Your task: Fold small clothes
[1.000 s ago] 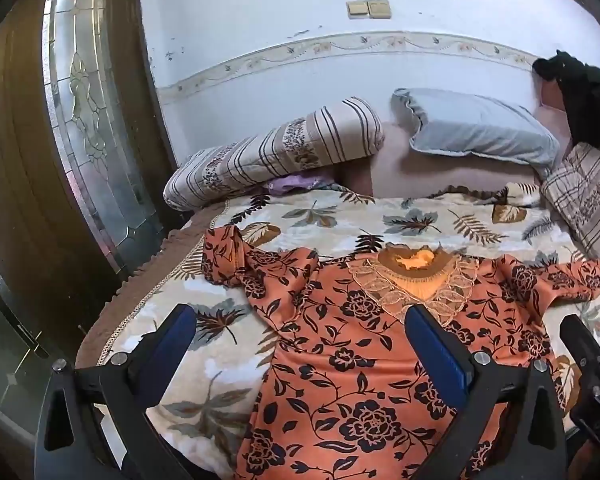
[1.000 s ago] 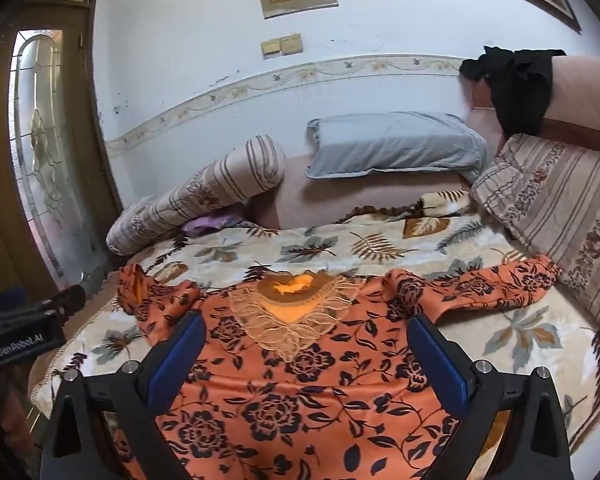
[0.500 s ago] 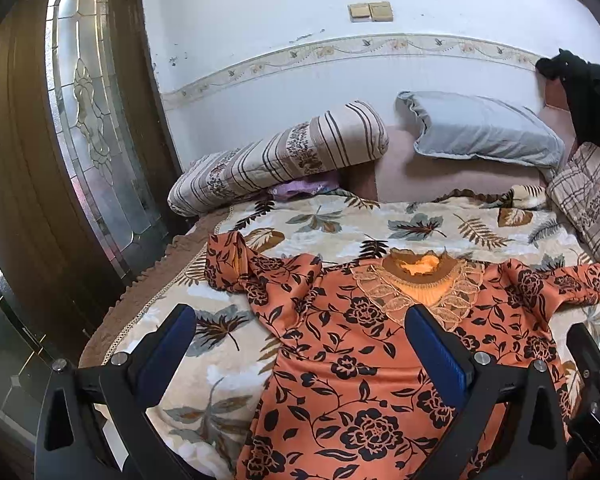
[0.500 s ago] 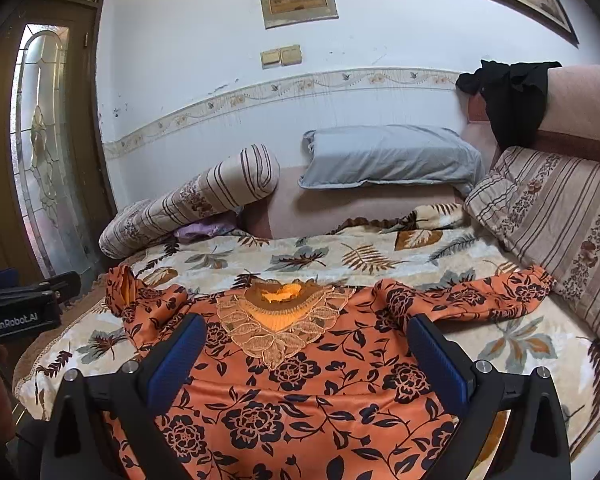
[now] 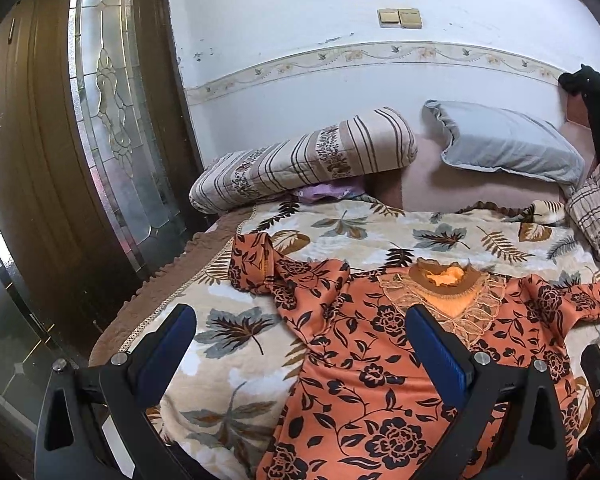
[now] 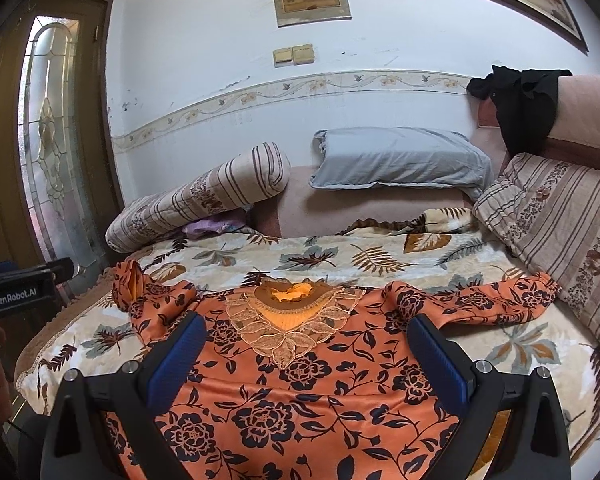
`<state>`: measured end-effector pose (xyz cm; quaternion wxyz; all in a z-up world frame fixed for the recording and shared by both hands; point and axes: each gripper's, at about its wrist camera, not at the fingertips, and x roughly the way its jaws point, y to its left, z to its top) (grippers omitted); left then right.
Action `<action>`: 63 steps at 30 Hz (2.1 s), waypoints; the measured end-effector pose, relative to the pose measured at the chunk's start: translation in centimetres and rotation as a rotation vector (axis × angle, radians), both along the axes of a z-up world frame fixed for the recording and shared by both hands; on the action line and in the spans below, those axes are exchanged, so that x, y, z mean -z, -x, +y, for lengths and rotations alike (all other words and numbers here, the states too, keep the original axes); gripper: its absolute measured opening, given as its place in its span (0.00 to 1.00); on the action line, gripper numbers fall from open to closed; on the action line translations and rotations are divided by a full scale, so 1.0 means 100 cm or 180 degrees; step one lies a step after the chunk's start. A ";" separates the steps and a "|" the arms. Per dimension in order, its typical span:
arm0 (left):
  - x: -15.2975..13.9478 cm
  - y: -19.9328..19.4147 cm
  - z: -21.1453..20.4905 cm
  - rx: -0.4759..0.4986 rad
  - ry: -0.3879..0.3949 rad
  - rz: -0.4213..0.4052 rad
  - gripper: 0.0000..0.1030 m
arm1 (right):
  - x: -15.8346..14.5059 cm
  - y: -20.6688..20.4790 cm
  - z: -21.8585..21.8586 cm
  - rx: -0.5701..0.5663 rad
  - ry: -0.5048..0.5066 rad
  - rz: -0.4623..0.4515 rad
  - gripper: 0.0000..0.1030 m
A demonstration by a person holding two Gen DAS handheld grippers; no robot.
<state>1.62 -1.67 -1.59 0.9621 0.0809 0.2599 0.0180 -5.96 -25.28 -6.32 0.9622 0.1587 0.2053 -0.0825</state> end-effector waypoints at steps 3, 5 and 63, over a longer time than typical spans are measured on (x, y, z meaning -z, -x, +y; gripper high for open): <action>-0.002 -0.001 0.003 -0.0025 0.0000 -0.0012 1.00 | 0.000 0.000 0.001 0.0000 0.0008 0.0005 0.99; -0.002 -0.001 0.005 -0.0049 -0.0007 -0.0030 1.00 | 0.001 -0.001 0.000 0.0000 -0.0003 0.0013 0.99; 0.093 -0.084 -0.047 0.0454 -0.0037 0.0902 1.00 | 0.079 -0.049 -0.157 0.0625 -0.1166 0.0479 0.99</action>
